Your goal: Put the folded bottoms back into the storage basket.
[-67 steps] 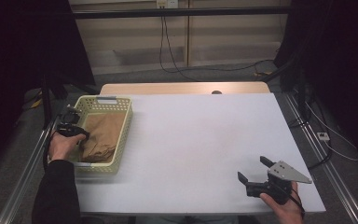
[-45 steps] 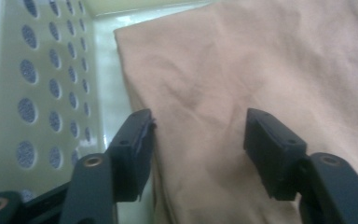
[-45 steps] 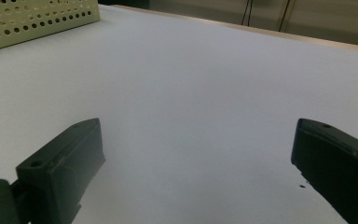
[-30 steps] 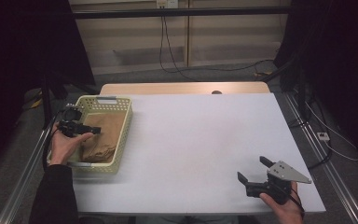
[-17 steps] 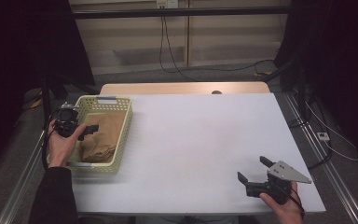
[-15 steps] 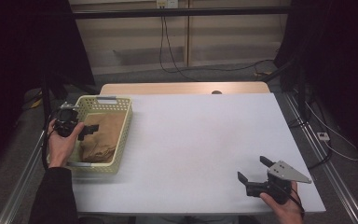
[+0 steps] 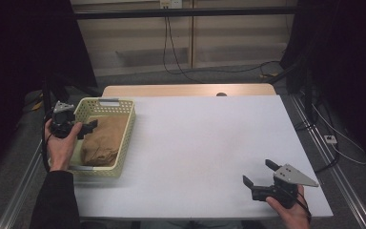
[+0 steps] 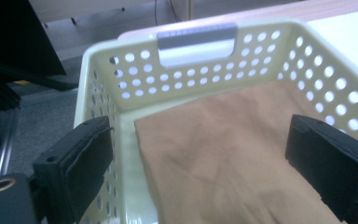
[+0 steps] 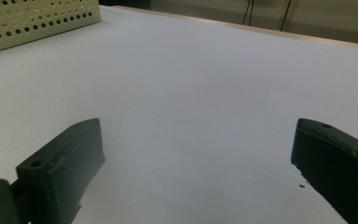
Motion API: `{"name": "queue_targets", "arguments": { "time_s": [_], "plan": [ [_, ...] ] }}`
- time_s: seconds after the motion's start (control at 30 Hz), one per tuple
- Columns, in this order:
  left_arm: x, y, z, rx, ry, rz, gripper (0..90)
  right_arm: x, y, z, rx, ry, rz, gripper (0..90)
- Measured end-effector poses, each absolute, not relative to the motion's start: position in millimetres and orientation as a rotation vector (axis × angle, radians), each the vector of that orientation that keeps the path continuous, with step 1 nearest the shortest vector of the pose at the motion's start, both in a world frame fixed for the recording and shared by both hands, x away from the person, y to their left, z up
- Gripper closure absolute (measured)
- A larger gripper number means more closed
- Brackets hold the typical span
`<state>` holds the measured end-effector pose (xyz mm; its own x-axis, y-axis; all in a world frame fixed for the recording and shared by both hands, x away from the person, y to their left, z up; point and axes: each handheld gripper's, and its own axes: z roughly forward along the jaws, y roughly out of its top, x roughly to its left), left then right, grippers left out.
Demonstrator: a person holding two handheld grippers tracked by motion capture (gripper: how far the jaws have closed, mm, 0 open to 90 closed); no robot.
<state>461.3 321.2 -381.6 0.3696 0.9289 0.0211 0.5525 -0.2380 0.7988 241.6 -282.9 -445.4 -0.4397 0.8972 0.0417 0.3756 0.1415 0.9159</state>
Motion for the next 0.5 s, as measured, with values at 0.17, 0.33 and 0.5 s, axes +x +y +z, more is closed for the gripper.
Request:
{"name": "queue_targets", "arguments": {
  "time_s": [0.17, 0.33, 0.5],
  "plan": [
    [455, 312, -369, 1.895, 1.217, 0.723, 5.8, 242, -282, -445, 1.205, 1.894, 1.272, 2.1],
    [449, 315, -363, 1.86, 1.194, 0.747, 4.3, 243, -281, -445, 1.205, 1.897, 1.268, 2.2],
    [436, 319, -359, 1.793, 1.203, 0.71, 5.0, 242, -281, -445, 1.207, 1.894, 1.265, 2.2]
  ]
}}
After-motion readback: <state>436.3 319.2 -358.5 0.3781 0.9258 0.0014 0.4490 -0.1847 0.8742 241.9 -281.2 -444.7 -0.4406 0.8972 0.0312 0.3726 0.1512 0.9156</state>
